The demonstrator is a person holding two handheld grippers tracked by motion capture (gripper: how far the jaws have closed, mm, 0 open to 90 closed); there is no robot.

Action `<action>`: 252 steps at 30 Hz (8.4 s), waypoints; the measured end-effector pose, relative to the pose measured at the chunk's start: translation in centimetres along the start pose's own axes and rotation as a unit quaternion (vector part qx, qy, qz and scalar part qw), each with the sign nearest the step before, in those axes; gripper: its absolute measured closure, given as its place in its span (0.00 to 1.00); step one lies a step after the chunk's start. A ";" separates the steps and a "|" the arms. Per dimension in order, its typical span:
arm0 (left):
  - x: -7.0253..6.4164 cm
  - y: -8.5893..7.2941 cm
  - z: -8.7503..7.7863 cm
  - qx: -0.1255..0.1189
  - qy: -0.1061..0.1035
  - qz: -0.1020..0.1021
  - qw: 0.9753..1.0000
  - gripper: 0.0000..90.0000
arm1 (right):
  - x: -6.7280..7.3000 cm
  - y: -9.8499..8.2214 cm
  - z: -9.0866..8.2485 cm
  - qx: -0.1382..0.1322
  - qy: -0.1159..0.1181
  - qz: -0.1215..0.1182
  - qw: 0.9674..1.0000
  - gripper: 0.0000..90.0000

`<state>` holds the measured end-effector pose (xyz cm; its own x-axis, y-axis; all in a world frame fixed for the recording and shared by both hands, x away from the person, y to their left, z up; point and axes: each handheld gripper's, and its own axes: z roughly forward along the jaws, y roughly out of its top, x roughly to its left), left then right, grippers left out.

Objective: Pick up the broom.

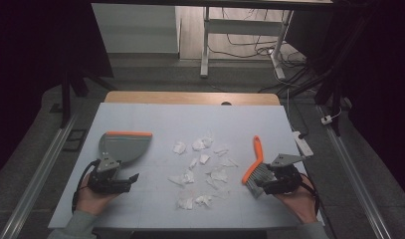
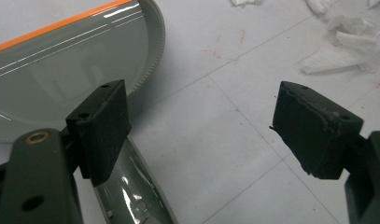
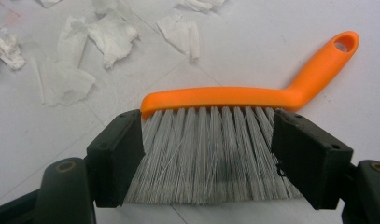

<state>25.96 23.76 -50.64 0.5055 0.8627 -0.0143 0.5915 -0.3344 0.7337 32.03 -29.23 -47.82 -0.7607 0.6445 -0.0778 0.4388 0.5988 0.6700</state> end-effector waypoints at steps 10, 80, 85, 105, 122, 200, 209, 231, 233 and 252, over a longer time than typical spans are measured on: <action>0.0 0.0 0.0 -0.005 0.004 0.001 1.000 0.23 | 0.0 -0.1 0.1 -0.001 0.000 -0.004 1.000 0.28; -0.2 0.3 0.5 0.002 0.015 0.008 1.000 0.22 | -6.4 9.1 3.8 0.117 -0.061 0.145 0.981 0.32; -0.2 0.2 0.6 0.004 0.015 0.007 1.000 0.22 | -7.1 8.7 5.4 0.165 -0.067 0.169 0.969 0.32; -0.3 0.0 0.5 0.002 0.014 0.012 1.000 0.22 | -7.0 7.0 8.7 0.242 -0.068 0.204 0.946 0.44; -0.2 -0.3 0.3 0.004 0.020 0.013 1.000 0.22 | -5.5 7.1 8.5 0.249 -0.108 0.197 0.942 0.77; -3.4 3.6 1.2 -0.039 -0.010 0.042 0.998 0.23 | -4.1 9.3 -1.7 -0.202 0.084 0.134 0.967 0.78; -6.6 6.6 2.7 -0.053 -0.058 0.073 0.994 0.23 | -2.4 10.2 0.1 -0.202 0.090 0.135 0.966 0.78; -11.9 9.9 6.2 -0.064 -0.130 0.097 0.985 0.25 | 0.3 10.9 2.7 -0.222 0.109 0.164 0.955 0.78; -12.5 10.0 6.7 -0.063 -0.135 0.099 0.984 0.25 | 0.5 10.9 2.9 -0.229 0.113 0.170 0.952 0.78; -14.0 10.8 9.4 -0.104 -0.147 0.072 0.981 0.73 | 2.5 11.3 3.0 -0.264 0.136 0.202 0.933 0.78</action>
<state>31.15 4.55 -48.90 0.7519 0.6553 -0.0726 0.3744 -0.3336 0.8652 36.55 -19.41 -42.67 -0.7094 0.5791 0.4017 0.4738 -0.0300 0.8801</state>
